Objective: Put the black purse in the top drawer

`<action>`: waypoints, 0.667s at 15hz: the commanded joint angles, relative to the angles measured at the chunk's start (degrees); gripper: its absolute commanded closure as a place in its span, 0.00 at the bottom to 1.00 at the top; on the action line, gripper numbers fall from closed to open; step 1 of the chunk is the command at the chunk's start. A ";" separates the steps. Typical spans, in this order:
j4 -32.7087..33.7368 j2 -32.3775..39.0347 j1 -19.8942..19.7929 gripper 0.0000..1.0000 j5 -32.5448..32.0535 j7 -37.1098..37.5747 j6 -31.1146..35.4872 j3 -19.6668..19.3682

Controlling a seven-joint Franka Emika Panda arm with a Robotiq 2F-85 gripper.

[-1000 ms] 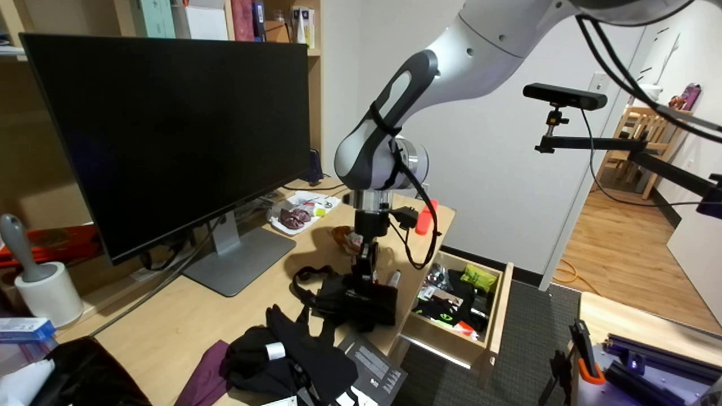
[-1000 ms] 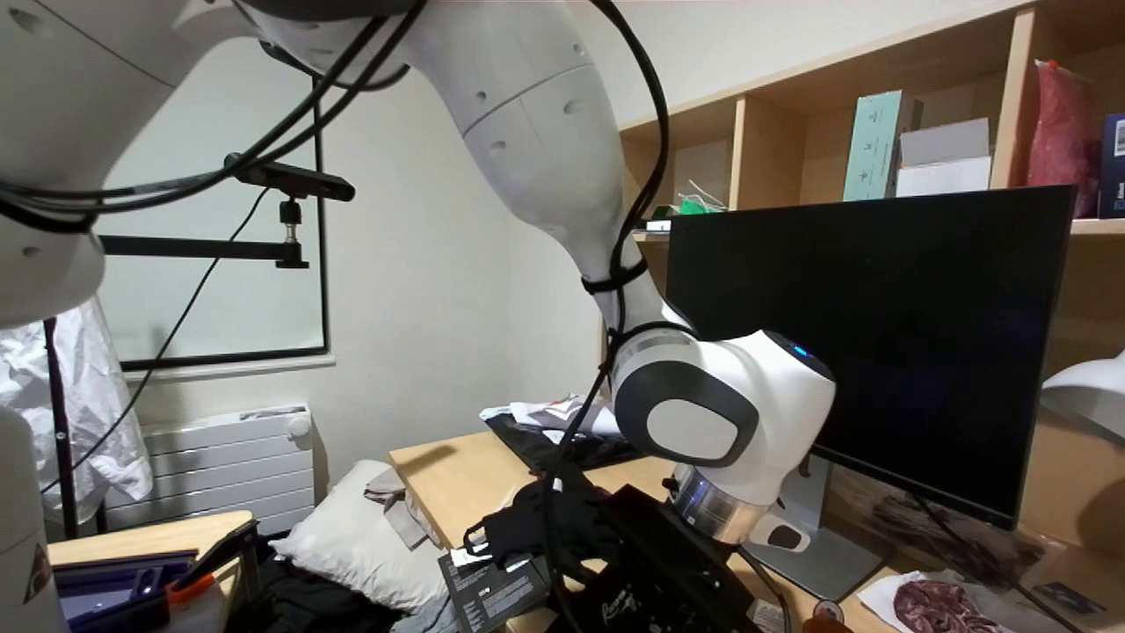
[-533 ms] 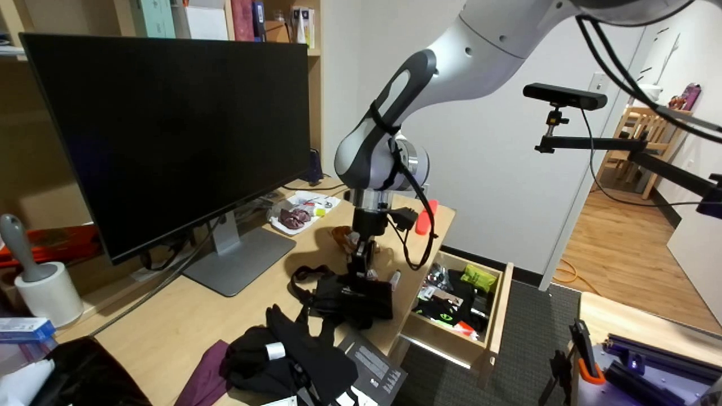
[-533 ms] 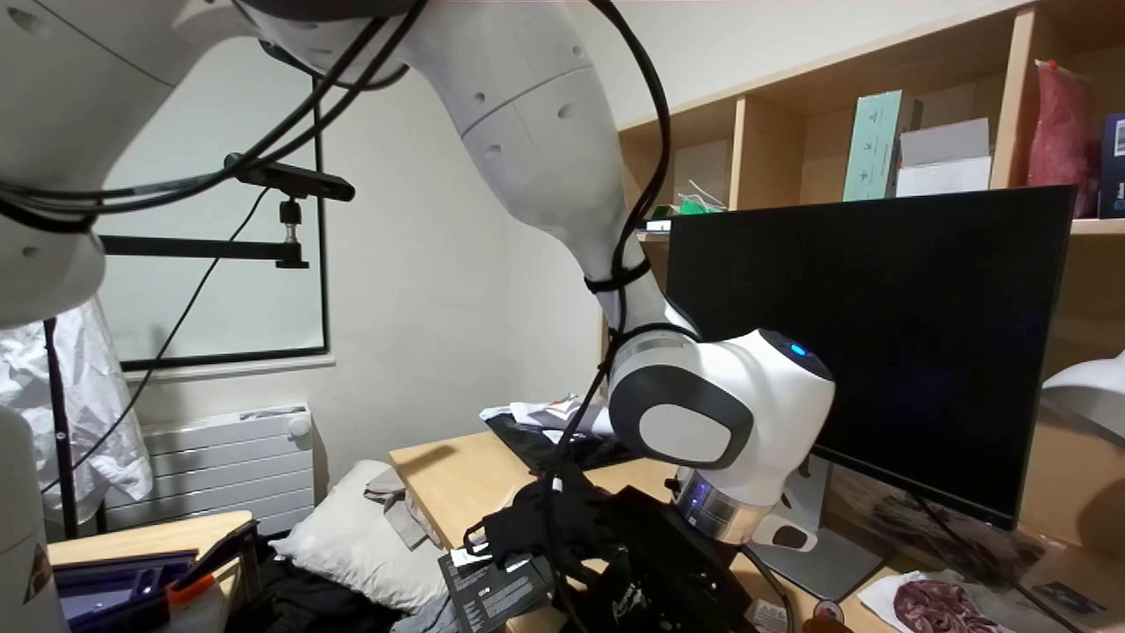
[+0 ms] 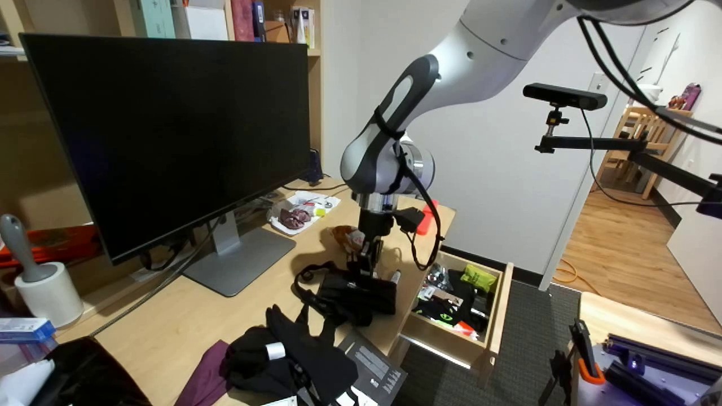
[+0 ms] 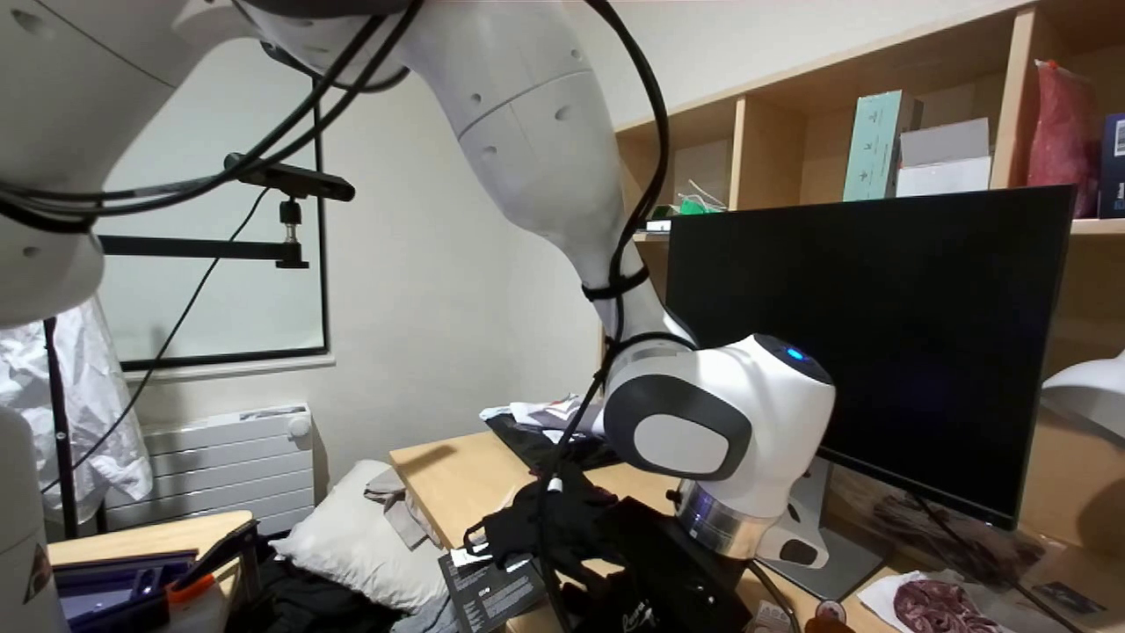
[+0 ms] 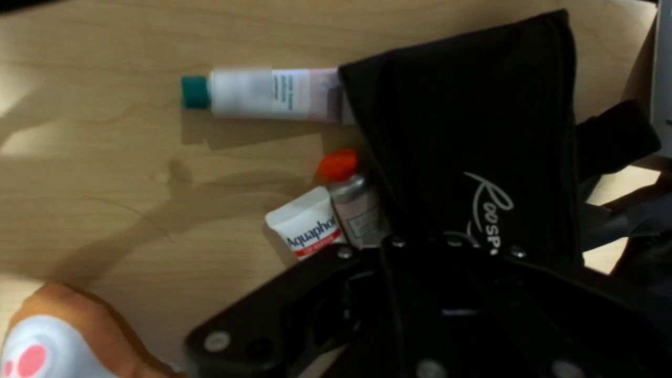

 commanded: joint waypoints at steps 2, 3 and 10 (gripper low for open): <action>-3.34 -1.97 3.16 0.93 -5.01 8.89 6.61 -3.62; -3.44 -1.99 3.34 0.93 -6.06 10.35 6.68 -3.90; -1.76 -0.74 1.97 0.93 -8.31 11.69 5.56 -2.72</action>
